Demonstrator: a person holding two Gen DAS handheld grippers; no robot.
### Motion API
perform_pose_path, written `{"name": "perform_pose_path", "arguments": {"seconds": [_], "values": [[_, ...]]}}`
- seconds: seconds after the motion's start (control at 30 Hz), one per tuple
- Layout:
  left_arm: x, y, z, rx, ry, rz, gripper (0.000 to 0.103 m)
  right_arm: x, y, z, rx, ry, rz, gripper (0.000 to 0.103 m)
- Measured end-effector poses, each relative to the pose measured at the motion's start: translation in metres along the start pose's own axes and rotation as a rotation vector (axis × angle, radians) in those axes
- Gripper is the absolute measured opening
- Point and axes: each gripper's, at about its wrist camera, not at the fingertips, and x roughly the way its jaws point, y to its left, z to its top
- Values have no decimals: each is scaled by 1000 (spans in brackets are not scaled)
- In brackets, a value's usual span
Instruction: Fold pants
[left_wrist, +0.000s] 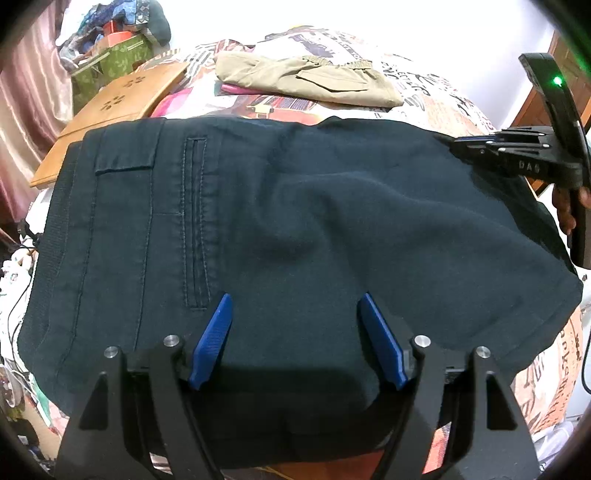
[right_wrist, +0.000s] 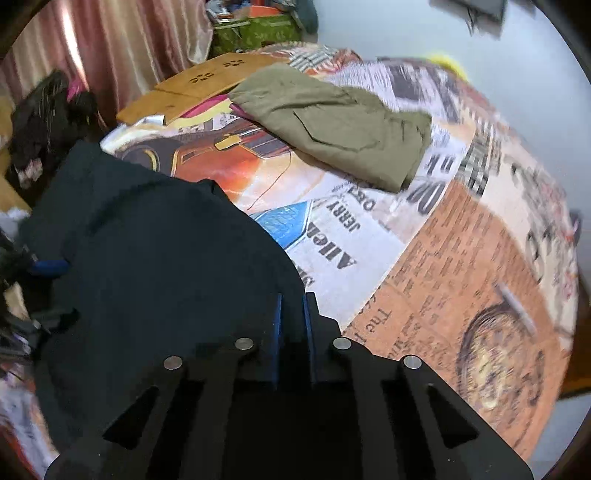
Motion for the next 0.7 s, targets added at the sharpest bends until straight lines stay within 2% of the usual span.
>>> {"name": "perform_pose_path", "arguments": {"seconds": [0.1,0.23,0.27,0.33,0.43,0.53,0.63,0.7], "values": [[0,-1,0,13,0,15,73,2,11,1,-103,-15,-103,7],[-1,-2,-3,92,-14,126,75,17,4,6,-140,21,-228,1],[-1,1,-4,100,-14,135,75,21,-2,6,-136,34,-247,0],[-2,7,-4,74,-5,118,74,25,-19,6,-60,63,-207,0],[-5,9,0,52,8,114,74,6,-38,3,73,41,-97,0],[-12,4,7,47,4,107,74,-27,-58,-3,194,-13,-41,8],[-32,-8,17,60,-51,95,74,-67,-73,-19,284,-78,-13,30],[-45,-18,24,72,-87,79,74,-96,-78,-33,317,-129,-41,43]]}}
